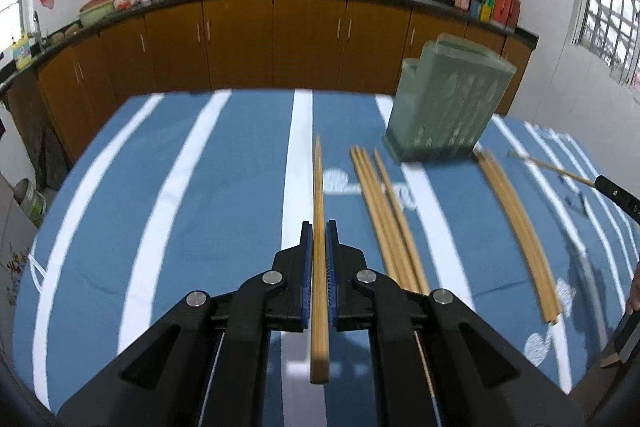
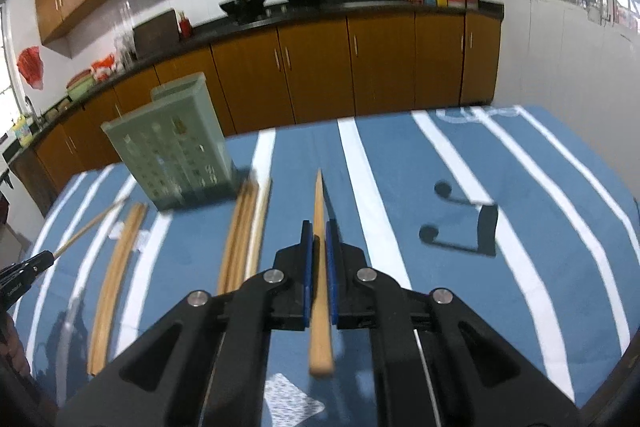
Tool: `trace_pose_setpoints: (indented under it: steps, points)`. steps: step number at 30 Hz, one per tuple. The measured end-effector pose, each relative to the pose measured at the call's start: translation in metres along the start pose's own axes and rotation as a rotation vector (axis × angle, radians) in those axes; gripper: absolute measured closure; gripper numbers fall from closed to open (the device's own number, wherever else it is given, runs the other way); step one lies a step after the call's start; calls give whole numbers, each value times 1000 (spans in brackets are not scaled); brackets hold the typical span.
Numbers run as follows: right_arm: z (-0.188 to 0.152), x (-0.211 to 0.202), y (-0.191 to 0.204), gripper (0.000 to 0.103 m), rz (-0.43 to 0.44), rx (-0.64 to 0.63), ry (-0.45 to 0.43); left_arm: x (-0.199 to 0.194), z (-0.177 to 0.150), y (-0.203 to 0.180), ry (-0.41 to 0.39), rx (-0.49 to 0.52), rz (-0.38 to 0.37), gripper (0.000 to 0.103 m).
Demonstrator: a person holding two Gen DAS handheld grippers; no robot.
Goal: Organize utensils
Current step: 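Lift both held chopsticks upright above the green holder with both tools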
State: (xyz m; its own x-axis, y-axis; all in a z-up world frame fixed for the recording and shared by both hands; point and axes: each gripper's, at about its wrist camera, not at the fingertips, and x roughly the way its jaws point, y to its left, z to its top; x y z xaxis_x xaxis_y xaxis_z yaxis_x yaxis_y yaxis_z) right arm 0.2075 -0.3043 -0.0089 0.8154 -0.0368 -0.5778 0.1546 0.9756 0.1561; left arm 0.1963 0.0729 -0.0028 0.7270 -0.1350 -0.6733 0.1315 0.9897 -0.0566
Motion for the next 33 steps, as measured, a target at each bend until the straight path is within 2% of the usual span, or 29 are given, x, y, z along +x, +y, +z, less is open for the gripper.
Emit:
trace_pose_setpoints:
  steps: [8, 14, 17, 21, 27, 31, 33]
  points:
    - [29, -28, 4, 95, 14, 2, -120, -40, 36, 2, -162, -25, 0, 96]
    - [41, -34, 7, 95, 5, -8, -149, -47, 52, 4, -212, -29, 24, 96]
    - [57, -38, 10, 96, 16, -11, -174, -51, 67, 6, -238, -34, 39, 96]
    - [96, -58, 17, 95, 68, -5, -256, -73, 98, 4, -314, -41, 22, 96]
    - [150, -81, 32, 95, 208, 21, -318, -106, 141, -19, -421, -8, -48, 96]
    - [165, -75, 47, 95, 282, 5, -272, -111, 156, -36, -429, 9, -123, 96]
    - [166, -68, 56, 95, 287, -14, -250, -105, 156, -44, -417, 16, -158, 96]
